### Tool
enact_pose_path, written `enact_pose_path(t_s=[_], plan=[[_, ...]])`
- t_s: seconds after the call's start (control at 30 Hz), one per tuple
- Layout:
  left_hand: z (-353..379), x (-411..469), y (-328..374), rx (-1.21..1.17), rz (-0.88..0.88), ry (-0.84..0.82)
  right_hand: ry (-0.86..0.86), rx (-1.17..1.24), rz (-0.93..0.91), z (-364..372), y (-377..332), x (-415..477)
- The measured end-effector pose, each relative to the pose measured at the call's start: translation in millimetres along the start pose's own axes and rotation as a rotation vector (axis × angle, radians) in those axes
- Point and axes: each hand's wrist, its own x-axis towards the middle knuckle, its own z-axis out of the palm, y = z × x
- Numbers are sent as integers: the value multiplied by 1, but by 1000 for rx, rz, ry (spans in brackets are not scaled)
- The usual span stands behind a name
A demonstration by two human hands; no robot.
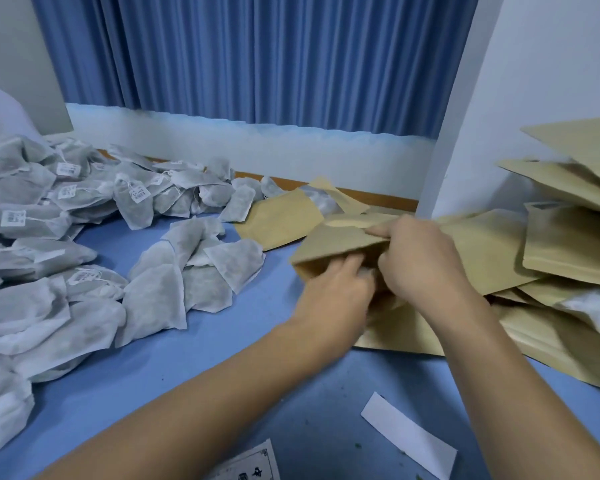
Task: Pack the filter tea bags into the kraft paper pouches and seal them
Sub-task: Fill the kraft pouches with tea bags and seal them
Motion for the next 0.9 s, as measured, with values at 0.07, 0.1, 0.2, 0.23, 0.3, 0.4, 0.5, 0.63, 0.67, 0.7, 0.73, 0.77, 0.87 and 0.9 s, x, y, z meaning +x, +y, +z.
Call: enact_pose_path(t_s=[0.07, 0.1, 0.2, 0.23, 0.3, 0.4, 0.5, 0.63, 0.67, 0.7, 0.73, 0.77, 0.87, 0.9], plan=[[7, 32, 4, -87, -161, -295, -11, -73, -44, 8, -7, -3], [7, 44, 4, -140, -199, -360, 6, -112, -55, 11, -9, -3], [6, 49, 8, -177, -155, -383, 61, -140, -48, 16, -8, -2], [4, 42, 8, -165, -101, -342, 78, -139, -35, 17, -5, -1], [0, 21, 2, -204, 11, -119, 106, -127, -1, 18, 3, 2], [-3, -16, -31, -169, 350, 368, 116, -93, 39, 17, 10, 6], [-2, -39, -80, -135, 42, 558, 111, -101, 47, 19, 12, 7], [7, -48, -139, 139, -719, -25, 85, -120, 40, 19, 10, 7], [9, -50, -147, 142, -723, -65, 81, -122, 39, 19, 9, 6], [10, -52, -151, 135, -677, -28, 83, -121, 39, 18, 9, 6], [10, -53, -152, 112, -624, 41, 86, -117, 40, 18, 9, 5], [9, -53, -148, 53, -584, 125, 90, -110, 40, 18, 9, 4], [3, -54, -116, -171, -594, 401, 84, -82, 47, 17, 11, 4], [1, -54, -105, -183, -561, 485, 84, -73, 56, 17, 11, 5]])
